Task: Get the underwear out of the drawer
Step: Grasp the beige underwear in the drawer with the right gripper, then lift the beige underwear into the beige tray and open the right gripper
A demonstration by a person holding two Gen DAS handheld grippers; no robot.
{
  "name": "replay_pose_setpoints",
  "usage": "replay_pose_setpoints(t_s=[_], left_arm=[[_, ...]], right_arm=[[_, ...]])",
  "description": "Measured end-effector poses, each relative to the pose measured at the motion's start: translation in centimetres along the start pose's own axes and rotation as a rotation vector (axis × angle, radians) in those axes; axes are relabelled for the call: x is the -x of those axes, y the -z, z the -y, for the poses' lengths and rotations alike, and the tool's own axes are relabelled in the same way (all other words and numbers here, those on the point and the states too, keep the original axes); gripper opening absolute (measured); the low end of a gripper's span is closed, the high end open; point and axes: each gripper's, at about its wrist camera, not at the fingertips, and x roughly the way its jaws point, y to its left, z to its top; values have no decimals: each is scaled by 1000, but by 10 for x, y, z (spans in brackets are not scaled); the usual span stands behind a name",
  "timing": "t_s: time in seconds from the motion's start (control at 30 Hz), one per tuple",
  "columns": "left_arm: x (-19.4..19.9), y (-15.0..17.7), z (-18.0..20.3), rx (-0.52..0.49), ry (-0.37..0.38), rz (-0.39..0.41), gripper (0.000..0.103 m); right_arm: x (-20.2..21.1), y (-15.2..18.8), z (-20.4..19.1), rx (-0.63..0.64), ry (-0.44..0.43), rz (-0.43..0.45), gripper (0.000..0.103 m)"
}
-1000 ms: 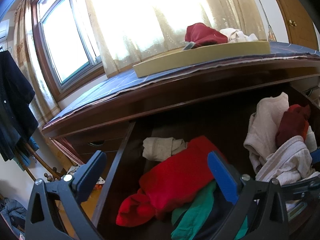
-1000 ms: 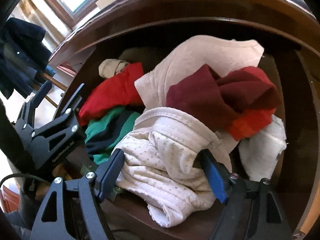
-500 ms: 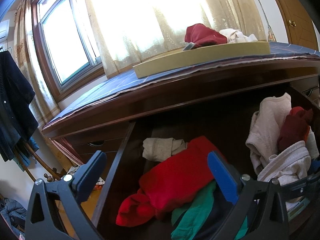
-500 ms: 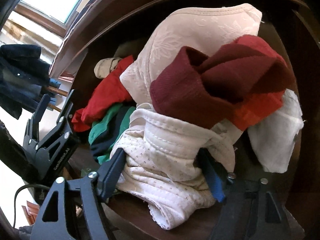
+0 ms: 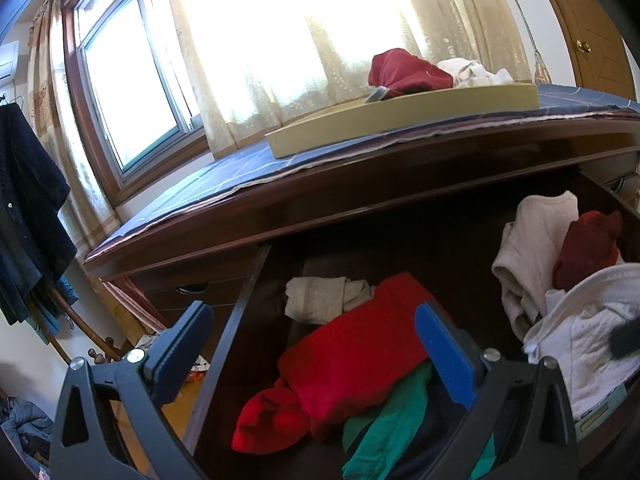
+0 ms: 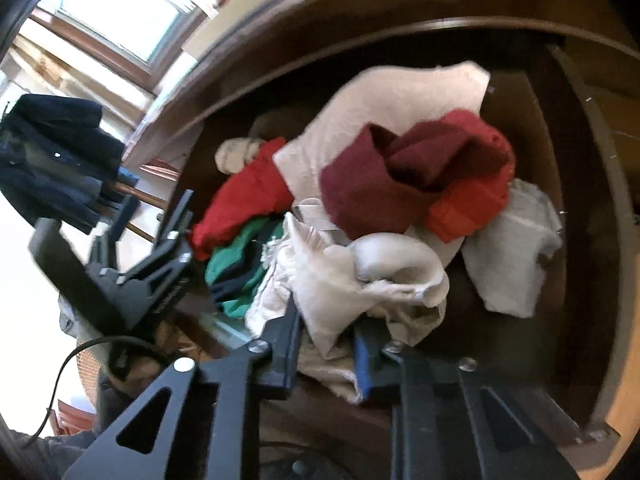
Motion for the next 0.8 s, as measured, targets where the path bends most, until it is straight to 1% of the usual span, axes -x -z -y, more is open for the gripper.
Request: replay_pose_setpoints(t_s=[0.03, 0.1, 0.23, 0.33, 0.4, 0.5, 0.6, 0.63, 0.73, 0.8], left_arm=[[0, 0, 0, 0, -1, 1, 103], [0, 0, 0, -1, -1, 0, 103], [0, 0, 0, -1, -1, 0, 103], [0, 0, 0, -1, -1, 1, 103], [0, 0, 0, -2, -1, 2, 103], [1, 0, 0, -2, -2, 3, 103], [1, -1, 0, -2, -2, 4, 103], [1, 0, 0, -2, -1, 3, 103], [1, 0, 0, -2, -2, 4, 103], [1, 0, 0, -2, -4, 4, 103]], right_arm=[[9, 1, 0, 2, -22, 11, 12], [20, 1, -3, 20, -18, 42, 10], [36, 2, -4, 35, -22, 93, 9], [47, 2, -3, 31, -46, 133, 8], [59, 0, -7, 45, -86, 185, 8], [80, -1, -15, 80, -157, 242, 8], [99, -3, -23, 101, -223, 283, 8], [108, -5, -25, 105, -264, 303, 8], [120, -8, -35, 105, -349, 339, 8], [130, -12, -34, 101, -386, 360, 8]])
